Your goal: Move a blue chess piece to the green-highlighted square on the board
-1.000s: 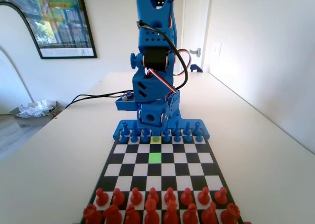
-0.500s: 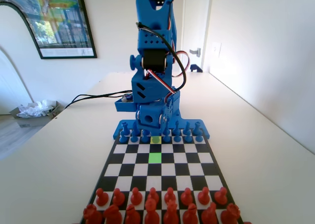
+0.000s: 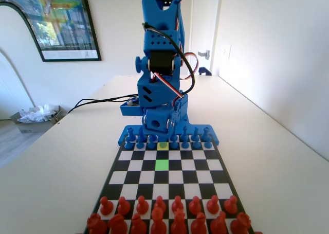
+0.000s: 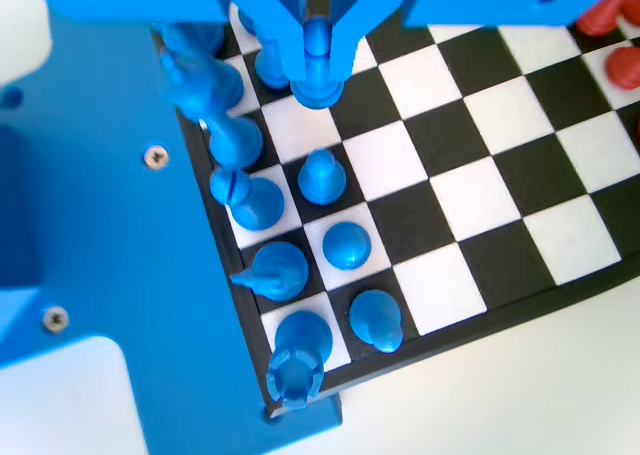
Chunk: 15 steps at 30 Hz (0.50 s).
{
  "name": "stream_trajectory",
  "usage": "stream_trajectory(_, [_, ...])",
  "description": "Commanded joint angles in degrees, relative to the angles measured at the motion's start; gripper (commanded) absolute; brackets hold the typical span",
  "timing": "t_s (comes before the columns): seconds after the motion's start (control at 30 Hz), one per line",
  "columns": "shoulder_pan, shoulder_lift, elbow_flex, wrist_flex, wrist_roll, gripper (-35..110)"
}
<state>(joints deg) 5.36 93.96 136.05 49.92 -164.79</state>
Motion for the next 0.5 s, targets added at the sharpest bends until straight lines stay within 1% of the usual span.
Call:
stream_trajectory(0.0, [-0.1, -0.4, -7.4, 4.5, 1.3, 2])
stream_trajectory(0.47, [-0.8, -10.6, -19.2, 4.6, 8.0, 2])
